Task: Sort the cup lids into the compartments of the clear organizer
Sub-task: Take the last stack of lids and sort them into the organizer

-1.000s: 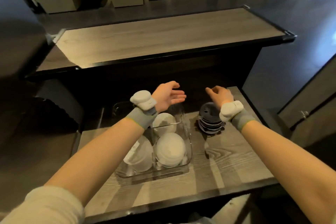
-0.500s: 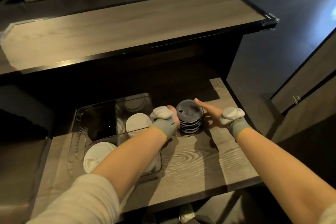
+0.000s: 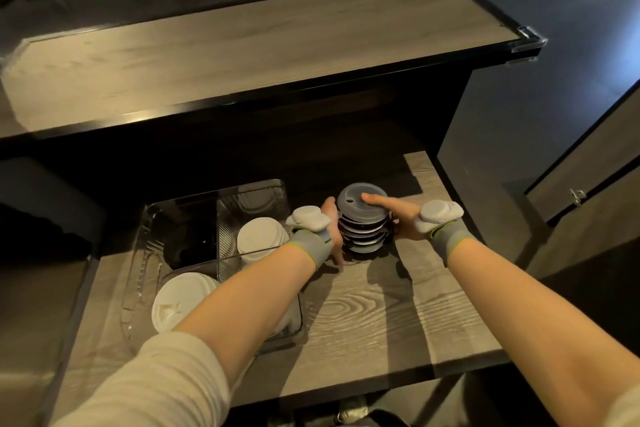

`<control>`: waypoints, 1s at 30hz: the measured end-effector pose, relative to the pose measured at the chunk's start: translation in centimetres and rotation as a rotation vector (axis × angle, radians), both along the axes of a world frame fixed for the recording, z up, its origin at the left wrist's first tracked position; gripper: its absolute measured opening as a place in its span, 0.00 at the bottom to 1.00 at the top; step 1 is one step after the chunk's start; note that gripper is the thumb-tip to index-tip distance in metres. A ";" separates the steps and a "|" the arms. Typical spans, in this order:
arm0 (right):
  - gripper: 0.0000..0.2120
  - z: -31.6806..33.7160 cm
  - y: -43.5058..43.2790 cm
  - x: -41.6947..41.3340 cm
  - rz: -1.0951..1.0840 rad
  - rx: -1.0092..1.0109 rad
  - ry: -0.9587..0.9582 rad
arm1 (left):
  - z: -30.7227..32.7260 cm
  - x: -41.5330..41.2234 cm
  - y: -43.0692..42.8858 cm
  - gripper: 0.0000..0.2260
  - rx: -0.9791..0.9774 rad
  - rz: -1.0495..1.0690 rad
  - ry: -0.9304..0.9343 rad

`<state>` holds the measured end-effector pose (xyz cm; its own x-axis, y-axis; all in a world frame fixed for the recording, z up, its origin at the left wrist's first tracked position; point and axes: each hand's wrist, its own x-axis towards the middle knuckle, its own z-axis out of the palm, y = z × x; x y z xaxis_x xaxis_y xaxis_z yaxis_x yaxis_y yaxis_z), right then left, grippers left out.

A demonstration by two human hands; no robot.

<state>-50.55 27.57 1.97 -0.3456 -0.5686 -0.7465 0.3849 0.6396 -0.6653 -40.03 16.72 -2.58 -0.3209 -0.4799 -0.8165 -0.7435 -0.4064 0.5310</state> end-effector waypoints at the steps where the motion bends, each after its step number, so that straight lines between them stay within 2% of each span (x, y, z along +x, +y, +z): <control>1: 0.26 0.5 -0.1 -0.1 -0.009 -0.017 0.019 | 1.0 -0.5 0.0 0.57 0.155 0.122 0.021; 2: 0.25 0.9 -0.3 -0.2 -0.014 -0.029 0.033 | 1.5 -1.0 -0.2 0.44 0.280 0.175 -0.012; 3: 0.23 1.0 -0.4 -0.3 -0.001 -0.039 0.040 | 2.6 -1.5 0.2 0.35 0.247 0.124 0.037; 4: 0.21 1.4 -0.6 -0.3 -0.003 -0.061 0.036 | 3.9 -1.4 0.6 0.33 0.361 0.204 0.137; 5: 0.20 1.6 -0.6 -0.3 -0.007 -0.077 0.023 | 4.9 -1.1 1.0 0.35 0.376 0.239 0.169; 6: 0.21 1.8 -0.7 -0.4 -0.005 -0.090 0.010 | 5.0 -1.3 1.0 0.35 0.248 0.221 0.166; 7: 0.24 1.8 -0.8 -0.6 -0.001 -0.102 0.006 | 4.9 -1.1 0.5 0.33 0.227 0.235 0.198; 8: 0.25 2.2 -0.8 -0.5 0.001 -0.121 0.006 | 6.6 -0.8 0.9 0.31 0.309 0.268 0.244; 12: 0.15 3.8 -1.2 0.3 -0.008 -0.226 -0.013 | 9.5 0.5 0.7 0.27 0.285 0.249 0.371; 14: 0.14 4.8 -1.7 0.9 0.003 -0.269 0.000 | 11.3 1.1 0.3 0.22 0.372 0.256 0.418; 17: 0.14 6.1 -2.7 2.3 0.004 -0.357 -0.007 | 13.9 3.0 -0.4 0.23 0.438 0.242 0.526; 23: 0.19 8.5 -5.5 5.5 0.062 -0.481 -0.056 | 15.9 7.6 -3.4 0.28 0.394 0.303 0.617; 26: 0.22 8.5 -7.1 7.4 0.129 -0.509 -0.102 | 15.7 10.3 -4.9 0.25 0.344 0.318 0.616; 30: 0.28 8.5 -9.9 10.7 0.240 -0.472 -0.062 | 14.8 14.3 -7.5 0.28 0.363 0.310 0.684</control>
<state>-39.89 17.67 10.49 -0.1283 -0.9051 -0.4054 0.3121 0.3512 -0.8828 -25.71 9.22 12.20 -0.6990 -0.3723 -0.6106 -0.1312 -0.7726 0.6212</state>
